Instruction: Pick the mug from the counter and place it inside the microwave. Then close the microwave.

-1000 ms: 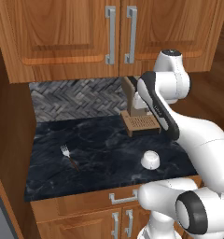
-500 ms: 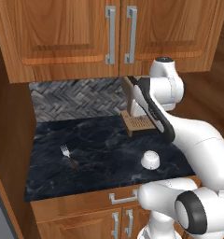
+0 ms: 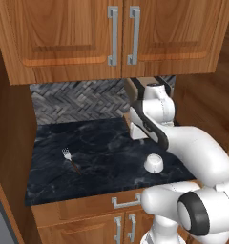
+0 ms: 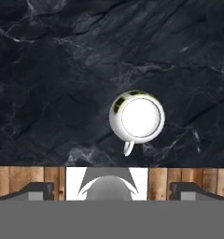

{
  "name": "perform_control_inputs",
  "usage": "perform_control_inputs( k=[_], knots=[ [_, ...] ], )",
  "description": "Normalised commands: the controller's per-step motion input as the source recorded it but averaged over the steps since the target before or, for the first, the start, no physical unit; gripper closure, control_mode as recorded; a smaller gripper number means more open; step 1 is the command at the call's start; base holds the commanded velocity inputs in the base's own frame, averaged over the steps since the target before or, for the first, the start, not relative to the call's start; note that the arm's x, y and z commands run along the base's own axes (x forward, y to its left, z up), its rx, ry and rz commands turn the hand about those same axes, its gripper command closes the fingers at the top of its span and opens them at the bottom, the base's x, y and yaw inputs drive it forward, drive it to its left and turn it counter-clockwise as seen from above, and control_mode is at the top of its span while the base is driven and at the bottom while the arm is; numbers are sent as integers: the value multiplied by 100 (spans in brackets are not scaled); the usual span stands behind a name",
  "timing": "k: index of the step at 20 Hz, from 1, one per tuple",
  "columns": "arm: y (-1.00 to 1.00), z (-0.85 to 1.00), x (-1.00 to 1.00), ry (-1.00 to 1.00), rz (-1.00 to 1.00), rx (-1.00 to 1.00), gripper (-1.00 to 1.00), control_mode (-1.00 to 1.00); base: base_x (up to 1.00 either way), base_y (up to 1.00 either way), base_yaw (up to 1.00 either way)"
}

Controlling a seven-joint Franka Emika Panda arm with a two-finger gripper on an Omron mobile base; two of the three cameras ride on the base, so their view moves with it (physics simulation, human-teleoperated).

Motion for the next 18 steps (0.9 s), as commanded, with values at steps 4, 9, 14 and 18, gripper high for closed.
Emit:
perform_control_inputs(
  k=[4,9,14,18],
  knots=[
    [0,-50,0,5,-13,0,-100,-100,0,0,0],
    [0,-37,-5,0,-14,0,-100,-100,0,0,0],
    [-13,-44,-5,0,-29,0,-100,-100,0,0,0],
    [-37,-33,0,0,-22,0,-100,-100,0,0,0]
  ],
)
